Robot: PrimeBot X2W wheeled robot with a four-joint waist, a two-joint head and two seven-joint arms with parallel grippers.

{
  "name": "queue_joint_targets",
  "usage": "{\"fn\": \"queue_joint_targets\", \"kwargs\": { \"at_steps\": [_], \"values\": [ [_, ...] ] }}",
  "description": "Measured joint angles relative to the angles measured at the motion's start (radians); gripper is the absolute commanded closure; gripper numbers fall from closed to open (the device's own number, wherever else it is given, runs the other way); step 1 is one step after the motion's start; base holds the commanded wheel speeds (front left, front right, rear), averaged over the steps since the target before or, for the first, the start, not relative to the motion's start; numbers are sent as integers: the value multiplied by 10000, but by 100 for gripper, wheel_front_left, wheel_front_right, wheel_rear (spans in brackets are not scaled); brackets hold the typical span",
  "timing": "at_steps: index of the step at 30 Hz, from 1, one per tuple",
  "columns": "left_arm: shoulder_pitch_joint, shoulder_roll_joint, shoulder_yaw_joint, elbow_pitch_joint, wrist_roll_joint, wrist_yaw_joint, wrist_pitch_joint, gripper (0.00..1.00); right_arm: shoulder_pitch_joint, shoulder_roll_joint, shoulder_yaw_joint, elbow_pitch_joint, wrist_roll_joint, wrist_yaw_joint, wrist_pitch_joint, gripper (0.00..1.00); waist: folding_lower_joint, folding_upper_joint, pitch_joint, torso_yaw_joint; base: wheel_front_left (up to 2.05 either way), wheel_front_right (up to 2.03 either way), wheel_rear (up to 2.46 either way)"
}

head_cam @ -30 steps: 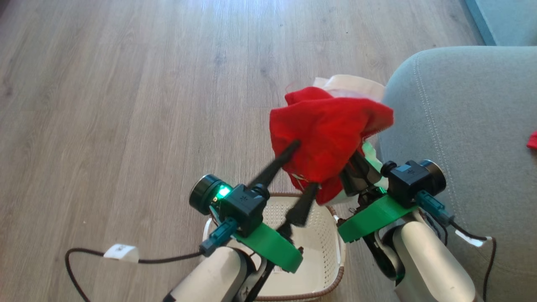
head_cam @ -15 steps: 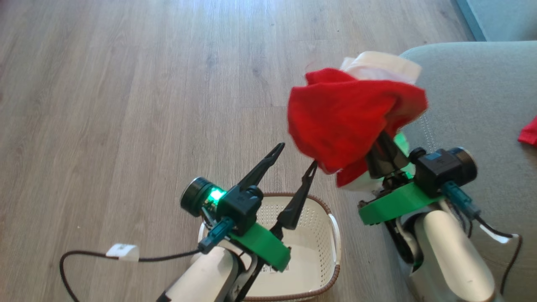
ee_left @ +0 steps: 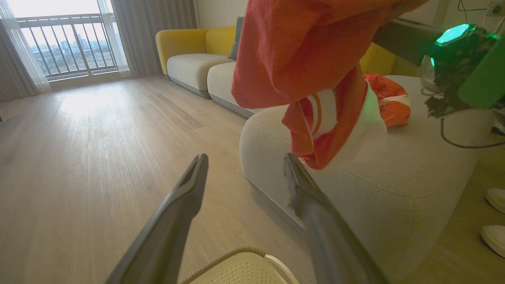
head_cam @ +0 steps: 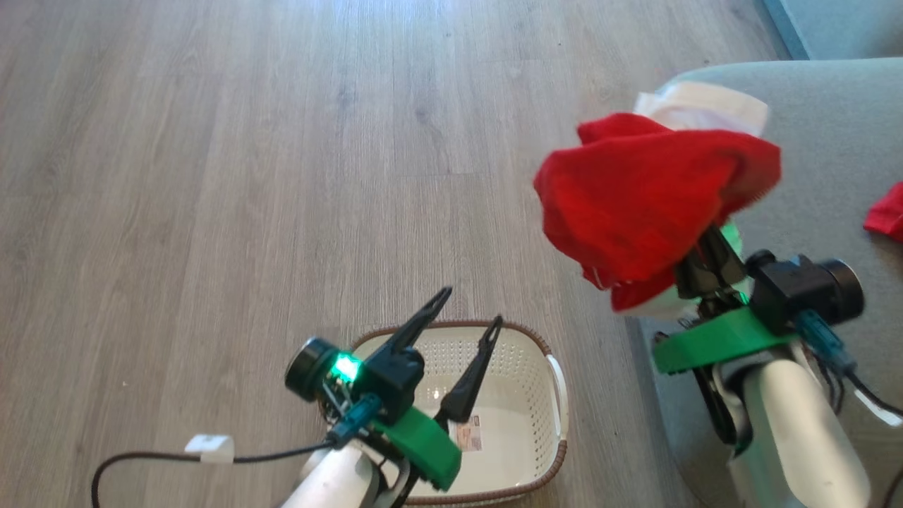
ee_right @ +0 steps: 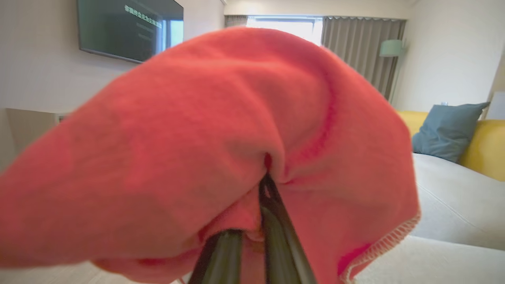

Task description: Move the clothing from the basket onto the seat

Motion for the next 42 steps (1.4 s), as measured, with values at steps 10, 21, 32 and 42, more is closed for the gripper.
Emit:
{"fn": "queue_joint_targets", "kwargs": {
  "at_steps": [10,21,32,42],
  "values": [
    [616,6,192,623,453,-533,0,0,705,4,-1220,79,42,0,0,100,0,0,35,-119,0,0,0],
    [1043,0,608,834,619,-773,2,0,1153,71,-1791,282,146,0,0,100,0,0,60,-231,0,0,0],
    [1035,-2,767,769,589,-771,2,0,1127,128,-1852,322,150,0,0,100,0,0,216,-275,0,0,0],
    [1023,-2,736,721,499,-767,2,0,1090,146,-1944,236,150,0,0,100,0,0,360,-676,0,0,0]
  ]
}}
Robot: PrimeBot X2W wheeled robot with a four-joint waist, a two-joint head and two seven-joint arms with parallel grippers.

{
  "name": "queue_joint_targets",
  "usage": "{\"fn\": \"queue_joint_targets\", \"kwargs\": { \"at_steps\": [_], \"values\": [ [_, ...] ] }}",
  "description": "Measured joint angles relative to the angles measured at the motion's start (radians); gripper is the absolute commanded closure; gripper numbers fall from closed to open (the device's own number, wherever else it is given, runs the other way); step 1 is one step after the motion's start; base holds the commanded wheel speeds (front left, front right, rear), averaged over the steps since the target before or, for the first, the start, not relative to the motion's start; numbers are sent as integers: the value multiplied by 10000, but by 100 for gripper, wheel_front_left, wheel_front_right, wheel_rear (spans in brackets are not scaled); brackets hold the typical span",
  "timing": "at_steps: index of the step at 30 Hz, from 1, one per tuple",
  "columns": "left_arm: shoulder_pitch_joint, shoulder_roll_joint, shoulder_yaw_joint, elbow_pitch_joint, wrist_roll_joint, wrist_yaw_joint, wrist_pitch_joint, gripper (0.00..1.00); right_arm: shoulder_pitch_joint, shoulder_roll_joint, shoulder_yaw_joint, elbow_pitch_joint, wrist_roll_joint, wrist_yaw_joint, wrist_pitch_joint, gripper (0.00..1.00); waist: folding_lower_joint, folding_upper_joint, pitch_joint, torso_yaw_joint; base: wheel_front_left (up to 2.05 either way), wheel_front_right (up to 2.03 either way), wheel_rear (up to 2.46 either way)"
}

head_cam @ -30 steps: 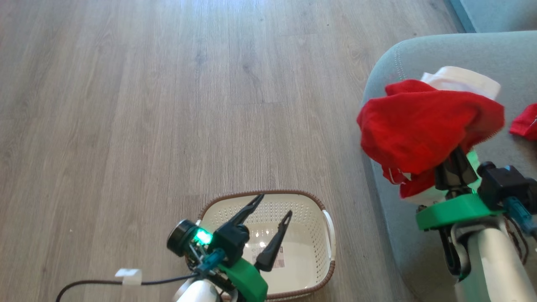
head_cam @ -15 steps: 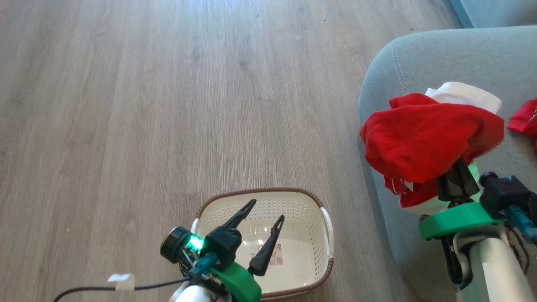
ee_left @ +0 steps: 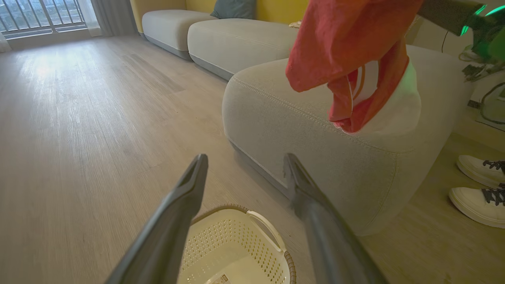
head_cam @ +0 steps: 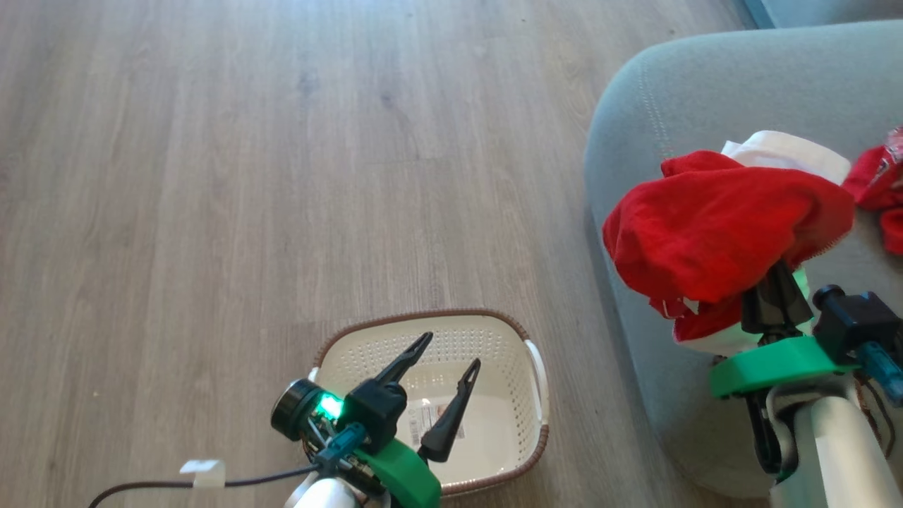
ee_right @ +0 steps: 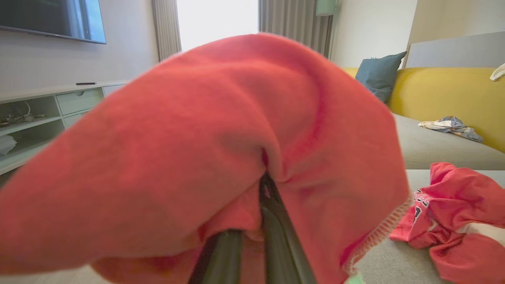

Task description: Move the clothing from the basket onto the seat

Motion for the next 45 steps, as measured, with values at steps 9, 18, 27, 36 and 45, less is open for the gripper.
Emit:
{"fn": "queue_joint_targets", "kwargs": {
  "at_steps": [9,18,27,36,45],
  "values": [
    [-57,-2,-73,-192,19,2,0,0,-29,12,-213,-178,-6,0,0,100,0,0,211,-737,0,0,0],
    [-336,-2,-339,-330,111,0,0,0,-246,35,-499,-368,-6,0,0,100,0,0,559,-1892,0,0,0],
    [-507,2,-587,-531,113,-4,0,0,-242,69,-717,-416,173,0,0,100,0,0,919,-2998,0,0,0],
    [-504,2,-725,-732,178,92,0,0,-238,86,-725,-414,336,0,0,100,0,0,1050,-3944,0,0,0],
    [-509,2,-683,-842,94,176,0,0,-236,86,-721,-414,522,0,0,100,1,0,1169,-4226,0,0,0]
  ]
}}
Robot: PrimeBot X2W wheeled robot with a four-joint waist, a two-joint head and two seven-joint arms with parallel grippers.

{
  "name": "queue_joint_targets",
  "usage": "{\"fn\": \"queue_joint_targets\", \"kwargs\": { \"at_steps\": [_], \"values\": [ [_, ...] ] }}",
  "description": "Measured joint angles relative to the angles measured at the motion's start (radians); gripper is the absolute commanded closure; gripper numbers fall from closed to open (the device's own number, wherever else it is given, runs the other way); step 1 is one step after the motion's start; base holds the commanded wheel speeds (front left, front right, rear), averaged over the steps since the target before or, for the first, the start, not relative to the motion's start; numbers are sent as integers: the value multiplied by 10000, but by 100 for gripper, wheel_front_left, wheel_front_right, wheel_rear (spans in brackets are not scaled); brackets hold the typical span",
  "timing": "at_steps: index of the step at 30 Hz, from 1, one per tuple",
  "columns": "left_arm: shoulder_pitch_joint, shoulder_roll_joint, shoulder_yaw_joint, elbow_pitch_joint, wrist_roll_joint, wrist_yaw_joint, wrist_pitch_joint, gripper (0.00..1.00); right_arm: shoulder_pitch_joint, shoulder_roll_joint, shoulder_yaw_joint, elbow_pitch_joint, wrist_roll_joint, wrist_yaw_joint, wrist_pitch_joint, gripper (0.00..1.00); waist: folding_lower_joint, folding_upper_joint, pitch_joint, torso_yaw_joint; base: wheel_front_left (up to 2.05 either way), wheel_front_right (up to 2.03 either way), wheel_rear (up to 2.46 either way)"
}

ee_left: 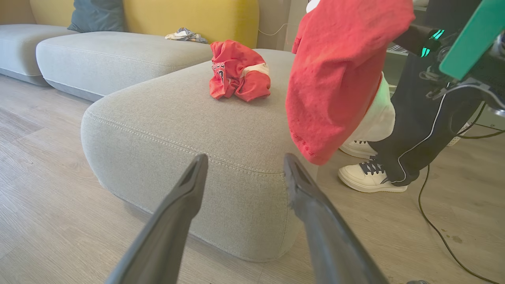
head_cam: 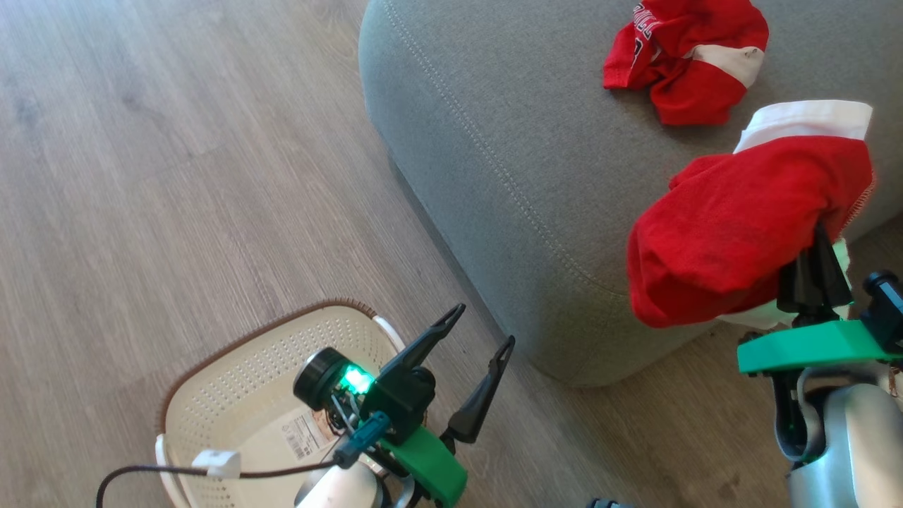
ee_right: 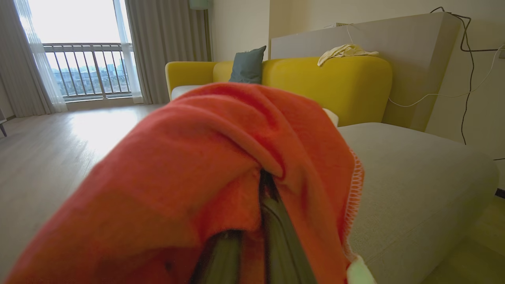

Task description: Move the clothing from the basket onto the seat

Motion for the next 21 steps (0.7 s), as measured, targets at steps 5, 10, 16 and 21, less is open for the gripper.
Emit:
{"fn": "queue_joint_targets", "kwargs": {
  "at_steps": [5,10,16,21],
  "values": [
    [-2,0,0,-6,2,-4,0,0,-5,2,-86,0,232,0,0,100,-1,0,52,57,0,0,0],
    [-49,2,12,0,79,-6,0,0,-267,4,-140,-169,274,0,0,100,-1,0,252,143,0,0,0],
    [-506,8,117,17,491,-151,0,0,-1814,-188,-403,-692,132,0,0,100,0,0,846,270,0,0,0],
    [-649,134,167,35,748,-295,0,0,-3289,-880,-654,-723,265,0,-2,100,0,0,1480,410,0,0,0]
  ]
}}
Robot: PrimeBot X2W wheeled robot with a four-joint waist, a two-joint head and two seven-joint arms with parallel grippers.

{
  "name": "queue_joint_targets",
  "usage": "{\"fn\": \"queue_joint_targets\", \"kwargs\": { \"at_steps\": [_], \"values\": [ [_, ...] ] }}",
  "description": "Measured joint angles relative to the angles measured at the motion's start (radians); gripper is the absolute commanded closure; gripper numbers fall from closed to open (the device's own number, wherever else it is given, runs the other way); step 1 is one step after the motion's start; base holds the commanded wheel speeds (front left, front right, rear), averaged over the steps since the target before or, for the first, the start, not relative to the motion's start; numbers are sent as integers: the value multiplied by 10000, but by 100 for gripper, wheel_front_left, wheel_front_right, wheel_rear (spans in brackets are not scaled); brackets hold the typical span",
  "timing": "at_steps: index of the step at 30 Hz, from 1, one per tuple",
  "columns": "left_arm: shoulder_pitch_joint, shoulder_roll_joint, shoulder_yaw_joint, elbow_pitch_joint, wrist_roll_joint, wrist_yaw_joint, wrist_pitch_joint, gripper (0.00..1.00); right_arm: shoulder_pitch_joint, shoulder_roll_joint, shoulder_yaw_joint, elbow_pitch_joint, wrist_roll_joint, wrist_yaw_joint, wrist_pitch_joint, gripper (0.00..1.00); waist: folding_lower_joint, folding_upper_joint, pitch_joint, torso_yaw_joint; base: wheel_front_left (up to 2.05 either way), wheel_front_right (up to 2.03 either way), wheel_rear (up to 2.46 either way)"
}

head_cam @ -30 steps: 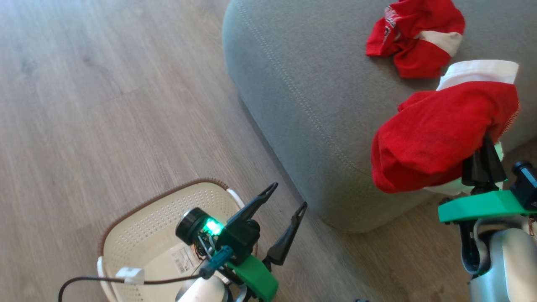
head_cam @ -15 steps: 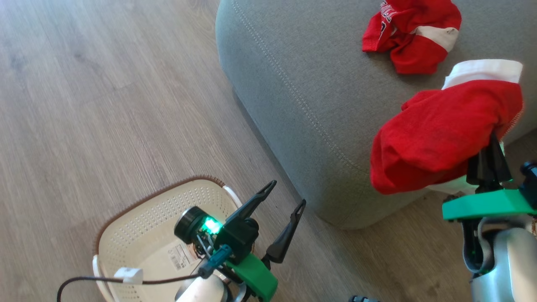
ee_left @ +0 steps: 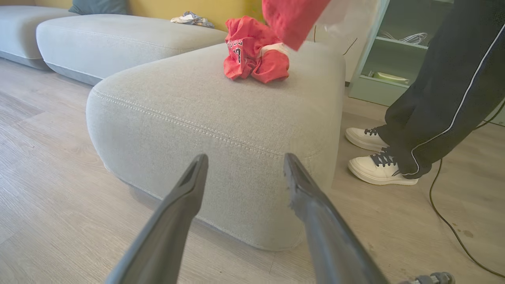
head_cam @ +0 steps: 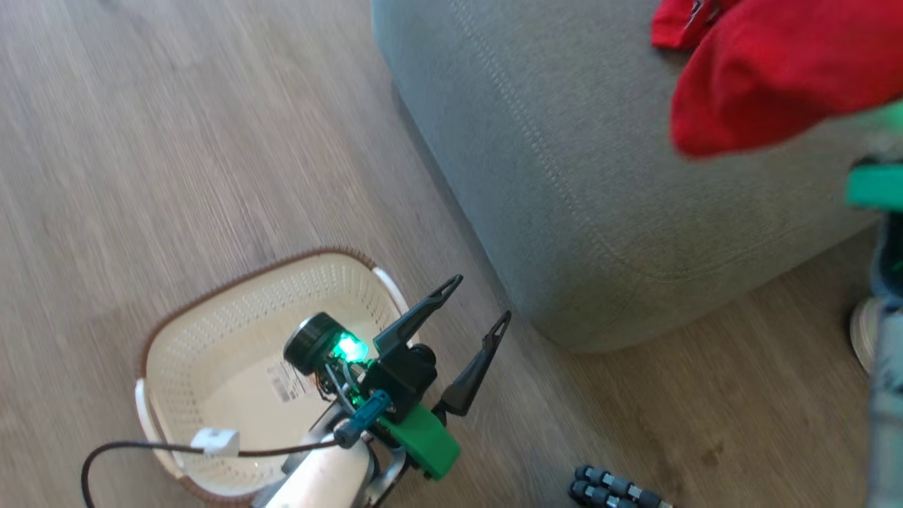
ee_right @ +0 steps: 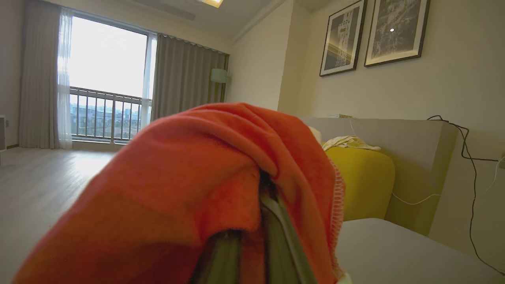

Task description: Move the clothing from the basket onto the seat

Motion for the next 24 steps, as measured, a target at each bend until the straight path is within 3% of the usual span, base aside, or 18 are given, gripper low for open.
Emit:
{"fn": "queue_joint_targets", "kwargs": {
  "at_steps": [7,18,24],
  "values": [
    [-710,247,-84,-6,303,-222,0,0,-2074,-1022,-546,481,-38,0,0,100,2,0,1029,273,0,0,0],
    [-1400,265,-144,-77,345,-295,0,0,-4772,-2424,-1034,2280,-303,2,-13,100,1,0,2332,1149,0,0,0],
    [-1661,286,-194,-136,401,-295,-2,0,-5370,-2640,-1768,3381,-694,2,-13,100,0,0,2860,1666,0,0,0]
  ]
}}
